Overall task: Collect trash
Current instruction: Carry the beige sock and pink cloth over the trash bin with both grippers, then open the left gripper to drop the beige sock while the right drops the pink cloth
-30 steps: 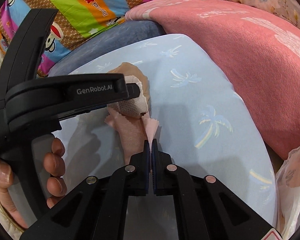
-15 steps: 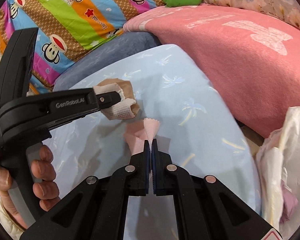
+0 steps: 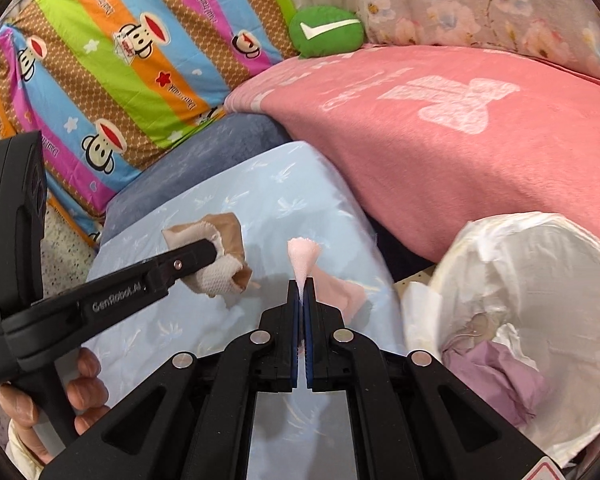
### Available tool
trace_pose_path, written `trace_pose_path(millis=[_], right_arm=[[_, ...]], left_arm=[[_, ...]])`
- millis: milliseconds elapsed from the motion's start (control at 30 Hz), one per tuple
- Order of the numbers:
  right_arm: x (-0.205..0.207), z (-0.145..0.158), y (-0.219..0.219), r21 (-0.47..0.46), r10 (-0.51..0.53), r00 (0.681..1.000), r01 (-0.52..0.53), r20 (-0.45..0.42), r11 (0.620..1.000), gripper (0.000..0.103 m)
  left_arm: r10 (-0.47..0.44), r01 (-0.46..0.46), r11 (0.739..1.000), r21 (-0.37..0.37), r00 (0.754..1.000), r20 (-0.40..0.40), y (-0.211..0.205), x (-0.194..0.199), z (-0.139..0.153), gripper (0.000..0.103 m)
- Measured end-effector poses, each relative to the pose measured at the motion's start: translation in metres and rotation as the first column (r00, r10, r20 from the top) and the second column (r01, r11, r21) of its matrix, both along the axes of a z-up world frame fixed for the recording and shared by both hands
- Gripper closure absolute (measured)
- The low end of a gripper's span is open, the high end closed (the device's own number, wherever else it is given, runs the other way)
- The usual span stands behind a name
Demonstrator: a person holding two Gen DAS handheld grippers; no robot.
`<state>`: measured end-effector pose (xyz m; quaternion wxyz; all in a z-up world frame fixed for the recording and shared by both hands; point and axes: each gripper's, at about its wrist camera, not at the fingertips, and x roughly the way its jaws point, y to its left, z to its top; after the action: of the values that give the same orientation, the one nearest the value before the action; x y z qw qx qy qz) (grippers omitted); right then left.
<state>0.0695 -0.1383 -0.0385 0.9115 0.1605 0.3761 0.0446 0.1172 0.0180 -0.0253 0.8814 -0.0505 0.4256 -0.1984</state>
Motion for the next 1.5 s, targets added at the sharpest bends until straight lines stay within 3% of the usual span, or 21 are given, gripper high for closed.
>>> trace_pose_path(millis=[367, 700, 1500], right_arm=[[-0.037, 0.028, -0.055, -0.011, -0.098, 0.994, 0.099, 0.055, 0.995, 0.101], [-0.063, 0.035, -0.098, -0.017, -0.173, 0.983, 0.175, 0.065, 0.984, 0.101], [-0.090, 0.040, -0.139, -0.021, -0.233, 0.970, 0.235, 0.075, 0.972, 0.101]], left_arm=[[-0.108, 0.109, 0.994, -0.004, 0.994, 0.030, -0.052, -0.037, 0.014, 0.087], [-0.200, 0.200, 0.980, 0.003, 0.979, 0.029, -0.095, -0.060, 0.018, 0.087], [-0.287, 0.287, 0.958, 0.002, 0.958, -0.001, -0.143, -0.079, 0.018, 0.086]])
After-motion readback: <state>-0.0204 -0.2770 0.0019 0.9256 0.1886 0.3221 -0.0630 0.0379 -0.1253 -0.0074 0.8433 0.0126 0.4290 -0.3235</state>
